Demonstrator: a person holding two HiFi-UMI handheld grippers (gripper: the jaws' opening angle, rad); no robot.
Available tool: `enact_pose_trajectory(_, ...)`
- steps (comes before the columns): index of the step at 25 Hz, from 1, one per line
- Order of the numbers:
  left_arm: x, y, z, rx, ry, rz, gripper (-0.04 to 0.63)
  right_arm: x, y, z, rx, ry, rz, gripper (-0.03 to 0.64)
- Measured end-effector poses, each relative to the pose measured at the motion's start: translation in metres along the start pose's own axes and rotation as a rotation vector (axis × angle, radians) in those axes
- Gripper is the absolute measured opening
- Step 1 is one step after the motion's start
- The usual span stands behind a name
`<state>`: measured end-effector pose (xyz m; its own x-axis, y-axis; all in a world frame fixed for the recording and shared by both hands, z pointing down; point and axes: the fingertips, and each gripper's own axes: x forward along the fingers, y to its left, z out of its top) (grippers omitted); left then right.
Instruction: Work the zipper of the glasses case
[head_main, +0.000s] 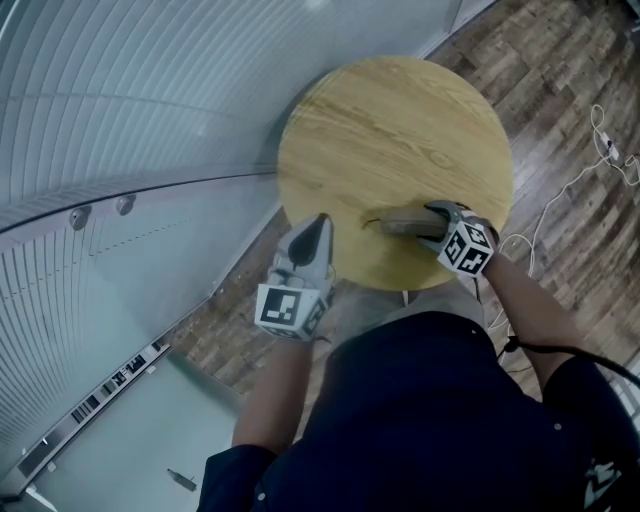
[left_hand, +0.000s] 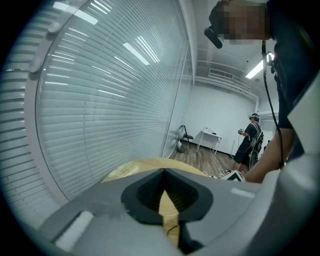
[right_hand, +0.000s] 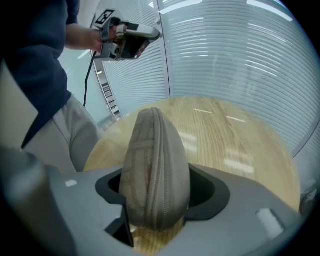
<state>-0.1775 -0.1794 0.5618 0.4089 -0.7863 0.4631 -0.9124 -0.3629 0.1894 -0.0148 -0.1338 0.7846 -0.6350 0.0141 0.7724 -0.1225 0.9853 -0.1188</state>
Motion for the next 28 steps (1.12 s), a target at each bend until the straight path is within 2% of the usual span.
enact_pose_trajectory(4, 0.001, -0.001, -0.001, 0.015, -0.012, -0.021, 0.002, -0.011, 0.004, 0.007, 0.111, -0.105, -0.009, 0.298)
enact_pose_trajectory(9, 0.000, -0.003, -0.002, -0.009, -0.006, -0.044, 0.002, -0.039, -0.010, 0.021, 0.299, -0.241, -0.044, 0.296)
enact_pose_trajectory(13, 0.010, -0.030, -0.022, -0.062, 0.053, -0.194, 0.002, -0.073, -0.018, 0.037, 0.328, -0.334, -0.086, 0.296)
enact_pose_trajectory(17, 0.026, -0.049, 0.002, -0.055, 0.017, -0.294, 0.003, -0.127, -0.044, 0.084, 0.342, -0.490, -0.146, 0.296)
enact_pose_trajectory(18, 0.027, -0.059, 0.002, -0.082, 0.026, -0.338, 0.021, -0.141, -0.043, 0.095, 0.368, -0.542, -0.146, 0.296)
enact_pose_trajectory(20, 0.029, -0.085, 0.002, -0.143, 0.044, -0.449, 0.146, -0.169, -0.041, 0.114, 0.427, -0.649, -0.136, 0.296)
enact_pose_trajectory(21, 0.030, -0.099, 0.008, -0.157, 0.031, -0.505, 0.203, -0.186, -0.040, 0.125, 0.445, -0.707, -0.126, 0.296)
enact_pose_trajectory(22, 0.029, -0.112, 0.018, -0.159, 0.000, -0.558, 0.234, -0.202, -0.039, 0.138, 0.453, -0.767, -0.110, 0.296)
enact_pose_trajectory(25, 0.019, -0.138, 0.056, -0.174, -0.124, -0.700, 0.276, -0.237, -0.030, 0.171, 0.445, -0.899, -0.030, 0.296)
enact_pose_trajectory(28, 0.007, -0.149, 0.087, -0.227, -0.206, -0.804, 0.278, -0.248, -0.018, 0.187, 0.404, -0.936, 0.017, 0.296)
